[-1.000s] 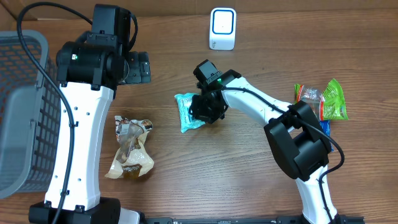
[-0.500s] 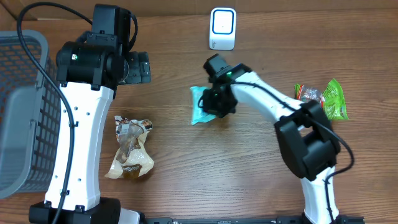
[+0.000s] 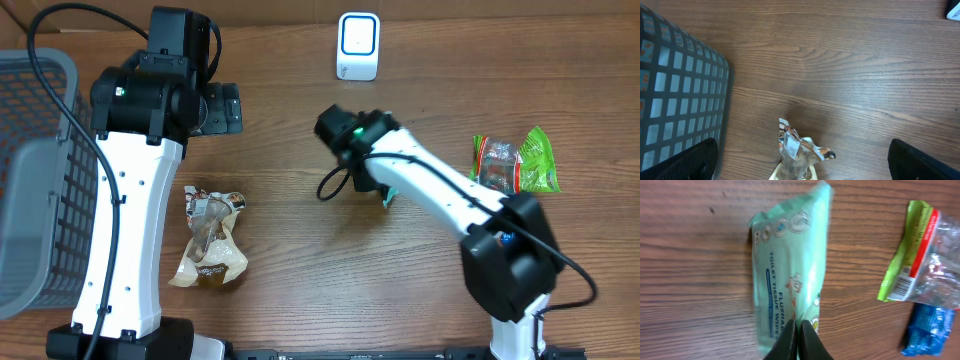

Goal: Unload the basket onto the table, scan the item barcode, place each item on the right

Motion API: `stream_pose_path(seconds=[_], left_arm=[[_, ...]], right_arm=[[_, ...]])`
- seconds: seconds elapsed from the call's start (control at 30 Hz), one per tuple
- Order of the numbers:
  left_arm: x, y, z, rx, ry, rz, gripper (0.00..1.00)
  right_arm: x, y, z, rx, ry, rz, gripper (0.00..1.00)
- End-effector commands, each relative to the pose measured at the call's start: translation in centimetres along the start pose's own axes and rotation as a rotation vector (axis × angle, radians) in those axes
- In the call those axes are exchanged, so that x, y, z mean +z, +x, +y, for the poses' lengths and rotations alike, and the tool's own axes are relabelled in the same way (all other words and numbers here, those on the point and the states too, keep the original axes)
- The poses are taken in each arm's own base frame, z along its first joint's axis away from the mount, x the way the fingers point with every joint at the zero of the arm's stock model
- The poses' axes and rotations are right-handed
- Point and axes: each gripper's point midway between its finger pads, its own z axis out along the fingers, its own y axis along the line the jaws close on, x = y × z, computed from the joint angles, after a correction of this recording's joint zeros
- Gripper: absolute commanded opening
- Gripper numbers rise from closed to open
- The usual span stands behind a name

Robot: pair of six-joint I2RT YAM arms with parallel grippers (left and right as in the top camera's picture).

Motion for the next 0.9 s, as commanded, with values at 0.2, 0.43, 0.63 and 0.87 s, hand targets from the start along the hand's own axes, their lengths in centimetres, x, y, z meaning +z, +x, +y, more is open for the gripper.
stream_pose_path(seconds=[0.2,0.43,0.63,0.87], left_arm=[[-1.1,-0.5,0.6,0.001,-0.007,-0.037,1.00],[-1.1,-0.5,0.6,0.001,-0.007,-0.037,1.00],[-1.1,-0.5,0.6,0.001,-0.007,-0.037,1.00],[-1.1,-0.5,0.6,0.001,-0.007,-0.037,1.00]], right_arm=[[1.5,1.8,3.9,-0.172,0.176,-0.081,0.04],[-1.1,0.5,4.2,-0.221,0.278,-0.238,0.04],[-0.7,-0.6,3.5,-0.085,0.157,-0.131,0.81],[1.6,-3.5,1.0,-0.039,-0.211,0.127,0.87]])
